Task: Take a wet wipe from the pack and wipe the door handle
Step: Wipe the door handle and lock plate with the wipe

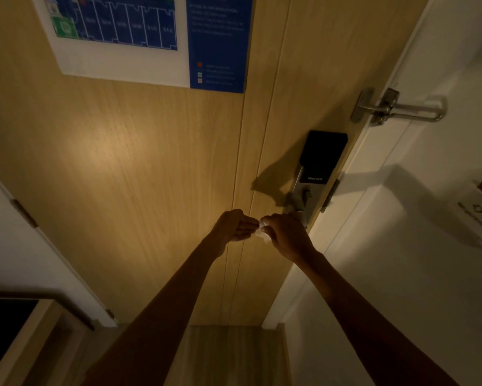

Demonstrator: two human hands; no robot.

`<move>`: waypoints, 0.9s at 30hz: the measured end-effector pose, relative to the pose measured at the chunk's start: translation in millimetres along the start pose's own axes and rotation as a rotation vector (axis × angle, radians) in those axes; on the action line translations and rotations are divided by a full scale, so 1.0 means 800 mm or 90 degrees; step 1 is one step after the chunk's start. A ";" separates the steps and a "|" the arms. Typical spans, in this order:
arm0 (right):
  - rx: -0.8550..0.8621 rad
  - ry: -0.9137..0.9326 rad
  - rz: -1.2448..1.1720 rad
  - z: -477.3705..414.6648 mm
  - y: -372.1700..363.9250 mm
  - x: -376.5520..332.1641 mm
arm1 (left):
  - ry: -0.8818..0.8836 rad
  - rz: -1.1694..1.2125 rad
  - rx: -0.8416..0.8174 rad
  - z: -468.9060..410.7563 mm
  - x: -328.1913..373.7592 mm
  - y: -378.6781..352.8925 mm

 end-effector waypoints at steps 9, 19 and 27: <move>0.018 -0.007 0.005 0.003 -0.006 0.012 | 0.028 0.004 -0.001 0.009 0.005 0.000; 0.024 0.029 0.122 0.008 -0.020 0.007 | 0.004 -0.039 0.024 0.021 0.008 -0.005; -0.230 0.043 0.140 -0.020 0.007 0.011 | 0.007 -0.017 0.032 0.026 0.010 -0.010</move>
Point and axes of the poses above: each hand's wrist, its own z-axis away from the middle knuckle, its own y-axis out of the back of the hand, x = y × z, the point moved 1 cm from there along -z, towards the middle knuckle, and after that the axes turned 5 degrees about y, right-handed, at the moved point
